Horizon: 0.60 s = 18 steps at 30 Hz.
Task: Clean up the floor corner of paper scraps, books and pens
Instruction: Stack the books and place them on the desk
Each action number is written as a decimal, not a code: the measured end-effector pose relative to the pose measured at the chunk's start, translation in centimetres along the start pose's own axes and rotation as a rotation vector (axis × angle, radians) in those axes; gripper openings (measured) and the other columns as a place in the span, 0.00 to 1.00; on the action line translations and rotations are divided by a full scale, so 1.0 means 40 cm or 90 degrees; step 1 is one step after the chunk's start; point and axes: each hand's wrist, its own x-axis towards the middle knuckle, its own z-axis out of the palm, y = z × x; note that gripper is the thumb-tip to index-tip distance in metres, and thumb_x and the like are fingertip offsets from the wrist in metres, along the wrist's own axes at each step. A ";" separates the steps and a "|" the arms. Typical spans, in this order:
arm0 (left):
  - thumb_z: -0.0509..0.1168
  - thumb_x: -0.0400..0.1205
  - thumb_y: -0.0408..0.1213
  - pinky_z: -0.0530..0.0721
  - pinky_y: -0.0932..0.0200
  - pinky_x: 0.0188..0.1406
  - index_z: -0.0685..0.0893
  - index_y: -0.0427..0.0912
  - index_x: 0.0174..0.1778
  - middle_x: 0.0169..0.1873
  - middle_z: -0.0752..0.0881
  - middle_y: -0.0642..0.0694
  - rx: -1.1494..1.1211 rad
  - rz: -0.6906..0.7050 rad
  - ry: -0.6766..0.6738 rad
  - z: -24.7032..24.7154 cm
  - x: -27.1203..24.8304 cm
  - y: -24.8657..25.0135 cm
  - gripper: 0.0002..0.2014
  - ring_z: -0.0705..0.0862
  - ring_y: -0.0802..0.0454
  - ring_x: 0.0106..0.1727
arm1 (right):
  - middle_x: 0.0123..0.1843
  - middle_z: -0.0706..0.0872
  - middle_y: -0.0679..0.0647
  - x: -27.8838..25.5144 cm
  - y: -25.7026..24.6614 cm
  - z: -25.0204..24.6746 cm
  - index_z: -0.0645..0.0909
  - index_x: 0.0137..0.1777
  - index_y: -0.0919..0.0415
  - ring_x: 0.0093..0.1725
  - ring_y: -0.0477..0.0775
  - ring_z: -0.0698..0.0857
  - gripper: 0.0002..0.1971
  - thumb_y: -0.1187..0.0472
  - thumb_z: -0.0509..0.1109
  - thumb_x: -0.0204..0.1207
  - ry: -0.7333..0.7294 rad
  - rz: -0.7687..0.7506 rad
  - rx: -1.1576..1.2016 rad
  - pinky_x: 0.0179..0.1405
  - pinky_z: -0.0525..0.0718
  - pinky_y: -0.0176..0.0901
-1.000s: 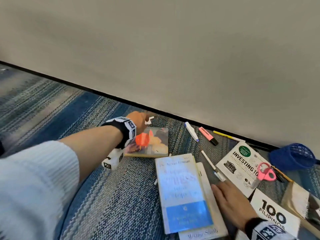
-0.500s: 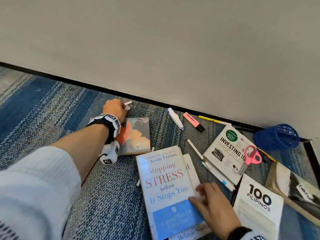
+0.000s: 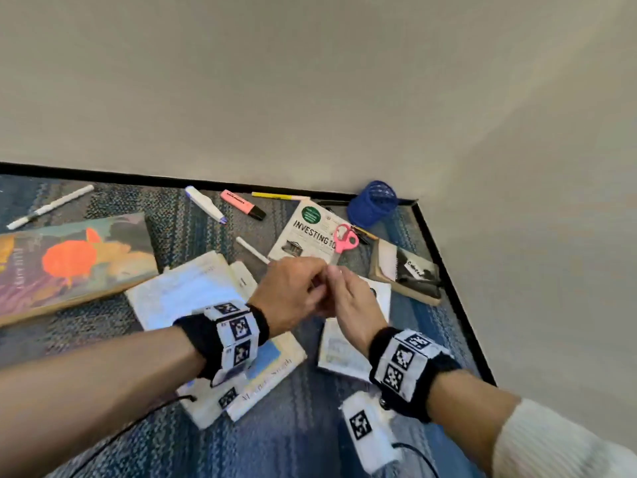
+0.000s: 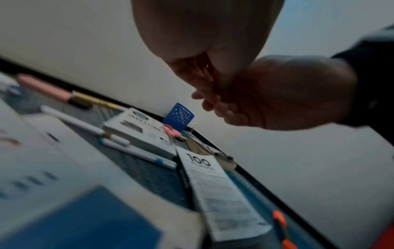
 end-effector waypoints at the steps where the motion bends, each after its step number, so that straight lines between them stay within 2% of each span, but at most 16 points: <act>1: 0.72 0.74 0.37 0.73 0.56 0.36 0.80 0.40 0.38 0.34 0.85 0.46 -0.037 -0.018 -0.051 0.023 0.006 0.024 0.07 0.82 0.46 0.36 | 0.44 0.90 0.57 -0.035 0.003 -0.040 0.80 0.45 0.48 0.43 0.58 0.90 0.20 0.36 0.54 0.82 0.025 0.025 -0.012 0.48 0.88 0.65; 3: 0.78 0.71 0.50 0.80 0.54 0.45 0.81 0.43 0.51 0.47 0.85 0.49 -0.008 -0.078 -0.172 0.037 0.017 0.017 0.21 0.84 0.50 0.47 | 0.38 0.89 0.64 -0.091 0.012 -0.105 0.80 0.46 0.61 0.31 0.57 0.88 0.15 0.52 0.57 0.86 0.041 0.087 0.017 0.39 0.90 0.57; 5: 0.78 0.64 0.64 0.80 0.48 0.60 0.75 0.41 0.65 0.61 0.79 0.44 0.190 -0.202 -0.195 0.010 0.026 -0.056 0.41 0.79 0.45 0.62 | 0.34 0.88 0.65 -0.133 0.031 -0.155 0.80 0.47 0.68 0.25 0.55 0.84 0.15 0.58 0.58 0.86 0.042 0.125 0.003 0.30 0.86 0.47; 7: 0.74 0.57 0.74 0.77 0.39 0.65 0.70 0.35 0.70 0.66 0.74 0.37 0.392 -0.350 -0.159 -0.053 0.016 -0.134 0.56 0.75 0.37 0.69 | 0.32 0.89 0.63 -0.182 0.067 -0.194 0.82 0.46 0.66 0.23 0.53 0.83 0.14 0.58 0.59 0.86 0.036 0.141 -0.036 0.24 0.81 0.40; 9: 0.69 0.54 0.80 0.75 0.40 0.67 0.69 0.32 0.72 0.68 0.74 0.34 0.483 -0.449 -0.225 -0.115 -0.013 -0.194 0.63 0.74 0.35 0.70 | 0.29 0.88 0.61 -0.230 0.096 -0.214 0.83 0.44 0.63 0.22 0.53 0.82 0.14 0.57 0.60 0.85 0.010 0.154 -0.075 0.20 0.77 0.35; 11: 0.60 0.54 0.85 0.78 0.49 0.64 0.75 0.32 0.67 0.63 0.78 0.36 0.515 -0.442 -0.352 -0.134 -0.037 -0.239 0.61 0.78 0.37 0.66 | 0.27 0.86 0.56 -0.274 0.121 -0.226 0.83 0.44 0.62 0.23 0.53 0.82 0.15 0.56 0.60 0.85 -0.033 0.166 -0.138 0.21 0.76 0.33; 13: 0.56 0.49 0.89 0.83 0.53 0.54 0.81 0.36 0.52 0.53 0.82 0.39 0.487 -0.423 -0.406 -0.129 -0.048 -0.240 0.58 0.82 0.40 0.53 | 0.26 0.85 0.52 -0.303 0.133 -0.233 0.83 0.46 0.64 0.24 0.51 0.84 0.17 0.54 0.58 0.86 -0.070 0.174 -0.203 0.28 0.81 0.38; 14: 0.57 0.46 0.89 0.84 0.55 0.47 0.81 0.38 0.46 0.48 0.83 0.41 0.480 -0.419 -0.409 -0.119 -0.048 -0.237 0.56 0.83 0.41 0.48 | 0.26 0.85 0.52 -0.310 0.136 -0.236 0.82 0.46 0.65 0.26 0.52 0.85 0.18 0.54 0.57 0.86 -0.084 0.178 -0.222 0.33 0.84 0.42; 16: 0.67 0.50 0.83 0.79 0.58 0.35 0.79 0.40 0.34 0.34 0.83 0.44 0.430 -0.438 -0.379 -0.110 -0.050 -0.211 0.45 0.83 0.44 0.37 | 0.30 0.84 0.55 -0.316 0.133 -0.238 0.79 0.47 0.66 0.30 0.54 0.85 0.18 0.54 0.55 0.87 -0.094 0.185 -0.233 0.42 0.86 0.52; 17: 0.72 0.52 0.79 0.78 0.58 0.33 0.79 0.40 0.31 0.30 0.83 0.44 0.394 -0.452 -0.358 -0.105 -0.048 -0.203 0.40 0.83 0.44 0.35 | 0.32 0.83 0.55 -0.317 0.127 -0.241 0.77 0.47 0.66 0.31 0.55 0.85 0.17 0.53 0.54 0.87 -0.090 0.186 -0.226 0.43 0.86 0.56; 18: 0.75 0.54 0.75 0.80 0.58 0.34 0.81 0.40 0.31 0.32 0.84 0.43 0.361 -0.470 -0.350 -0.106 -0.053 -0.189 0.37 0.84 0.44 0.37 | 0.33 0.81 0.54 -0.315 0.119 -0.241 0.76 0.50 0.65 0.31 0.54 0.83 0.17 0.53 0.53 0.87 -0.082 0.182 -0.214 0.42 0.85 0.57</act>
